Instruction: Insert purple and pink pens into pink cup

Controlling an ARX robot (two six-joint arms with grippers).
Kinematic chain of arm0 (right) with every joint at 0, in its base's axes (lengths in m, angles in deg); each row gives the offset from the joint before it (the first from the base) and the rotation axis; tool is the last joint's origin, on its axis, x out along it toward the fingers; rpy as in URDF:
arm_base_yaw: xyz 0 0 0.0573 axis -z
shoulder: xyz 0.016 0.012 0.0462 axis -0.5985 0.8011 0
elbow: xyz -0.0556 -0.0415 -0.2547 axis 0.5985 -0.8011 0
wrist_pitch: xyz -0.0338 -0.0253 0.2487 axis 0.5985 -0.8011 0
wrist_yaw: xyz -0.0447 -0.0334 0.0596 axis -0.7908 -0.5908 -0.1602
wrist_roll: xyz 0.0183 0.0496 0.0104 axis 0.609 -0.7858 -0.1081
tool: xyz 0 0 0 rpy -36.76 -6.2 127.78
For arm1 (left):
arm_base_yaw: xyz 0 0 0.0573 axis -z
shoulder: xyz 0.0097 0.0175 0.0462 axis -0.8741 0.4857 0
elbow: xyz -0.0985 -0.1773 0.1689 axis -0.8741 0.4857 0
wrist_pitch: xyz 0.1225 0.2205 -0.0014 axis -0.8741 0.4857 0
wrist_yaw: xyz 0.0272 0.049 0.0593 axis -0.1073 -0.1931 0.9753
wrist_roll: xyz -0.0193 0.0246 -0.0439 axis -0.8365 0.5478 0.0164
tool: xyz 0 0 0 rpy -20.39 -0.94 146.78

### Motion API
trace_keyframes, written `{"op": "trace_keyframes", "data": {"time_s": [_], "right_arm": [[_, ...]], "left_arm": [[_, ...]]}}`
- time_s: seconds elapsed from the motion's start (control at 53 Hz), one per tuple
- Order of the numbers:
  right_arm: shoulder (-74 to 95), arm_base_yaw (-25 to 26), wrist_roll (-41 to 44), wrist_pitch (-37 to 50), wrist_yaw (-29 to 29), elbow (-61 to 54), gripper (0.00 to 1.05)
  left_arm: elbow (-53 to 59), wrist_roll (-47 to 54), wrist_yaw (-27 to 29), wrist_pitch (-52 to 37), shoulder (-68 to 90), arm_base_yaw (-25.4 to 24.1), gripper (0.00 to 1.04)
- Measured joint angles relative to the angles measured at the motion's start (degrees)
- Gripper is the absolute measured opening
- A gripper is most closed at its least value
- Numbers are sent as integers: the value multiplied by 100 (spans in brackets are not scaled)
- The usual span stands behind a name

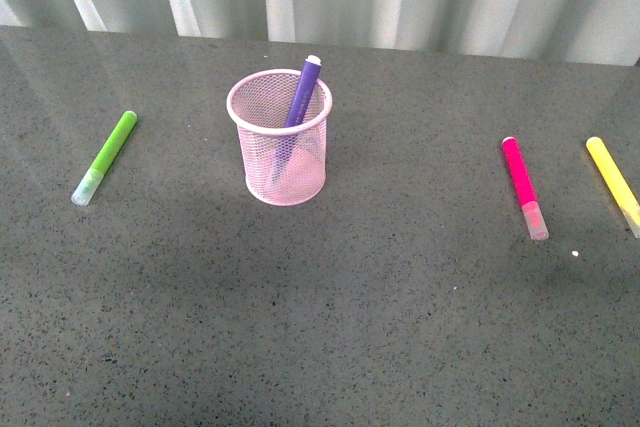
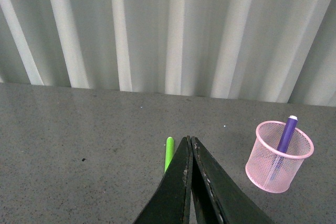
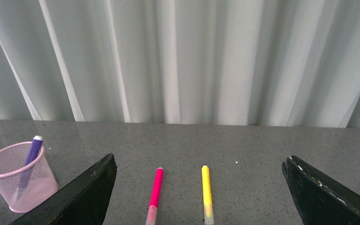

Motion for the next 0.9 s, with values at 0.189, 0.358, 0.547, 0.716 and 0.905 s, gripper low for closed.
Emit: {"op": "trace_keyframes", "data": {"time_s": [0.189,0.358,0.547,0.716,0.905], "right_arm": [[0,0,0,2,0,0,98],[0,0,0,0,0,0,98],[0,0,0,2,0,0,98],[0,0,0,0,0,0,98],[0,0,0,0,0,0,98]], "left_arm": [[0,0,0,269,-264,0,4],[0,0,-2,1215,-1180,0,4],[0,0,0,1244,-1202,0,4],[0,-2,0,1248,-1202,0,26],[0,-2,0,1248,-1204,0,58]]}}
